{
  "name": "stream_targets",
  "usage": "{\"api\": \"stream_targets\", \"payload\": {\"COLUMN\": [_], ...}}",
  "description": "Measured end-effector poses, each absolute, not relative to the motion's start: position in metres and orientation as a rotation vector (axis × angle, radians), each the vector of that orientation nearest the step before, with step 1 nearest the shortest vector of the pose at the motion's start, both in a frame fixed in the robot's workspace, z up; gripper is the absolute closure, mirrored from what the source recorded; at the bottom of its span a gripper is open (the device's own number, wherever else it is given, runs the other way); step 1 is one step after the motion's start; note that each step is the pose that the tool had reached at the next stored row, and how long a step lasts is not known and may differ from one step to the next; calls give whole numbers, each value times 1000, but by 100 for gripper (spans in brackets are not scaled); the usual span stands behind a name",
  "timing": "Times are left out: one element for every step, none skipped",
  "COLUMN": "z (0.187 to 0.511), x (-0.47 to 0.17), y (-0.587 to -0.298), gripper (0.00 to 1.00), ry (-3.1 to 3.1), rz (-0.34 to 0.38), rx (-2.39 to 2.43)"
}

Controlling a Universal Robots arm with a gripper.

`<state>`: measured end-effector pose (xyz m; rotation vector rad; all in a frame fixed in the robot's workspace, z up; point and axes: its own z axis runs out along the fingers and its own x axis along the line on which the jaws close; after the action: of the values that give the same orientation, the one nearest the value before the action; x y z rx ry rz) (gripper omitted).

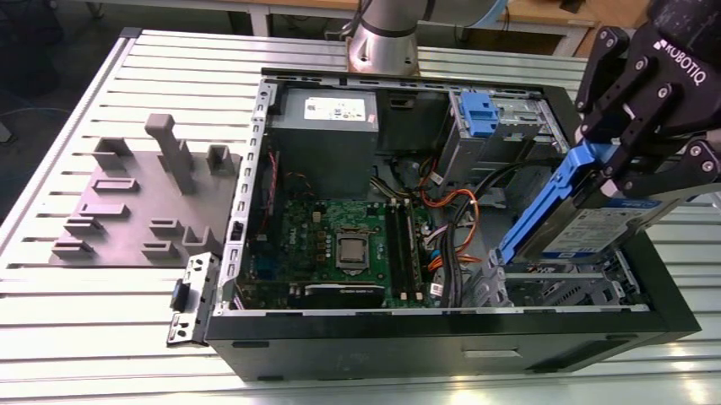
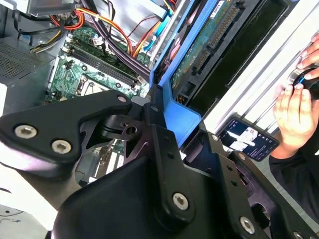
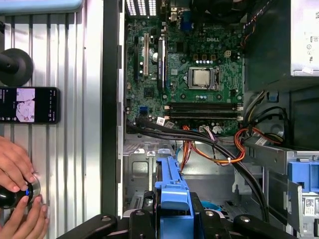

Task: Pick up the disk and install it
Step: 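Insert the disk into the insertion slot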

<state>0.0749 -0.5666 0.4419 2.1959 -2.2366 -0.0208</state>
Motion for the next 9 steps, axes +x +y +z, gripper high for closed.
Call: {"api": "stream_targets", "payload": {"z": [441,441,441,440,440,439,438,438,437], "x": [75,75,75,75,75,75,75,75,75], "y": [-567,-567,-567,-567,-567,-567,-567,-567,-567], "gripper": [64,64,64,64,64,64,64,64,64], "ry": [-2237,-2237,-2238,-2238,-2239,-2239,-2239,-2239,-2240], "rz": [-21,-21,-21,-21,-21,-21,-21,-21,-21], "rx": [2195,2195,2195,2194,2194,2194,2193,2193,2193]}}
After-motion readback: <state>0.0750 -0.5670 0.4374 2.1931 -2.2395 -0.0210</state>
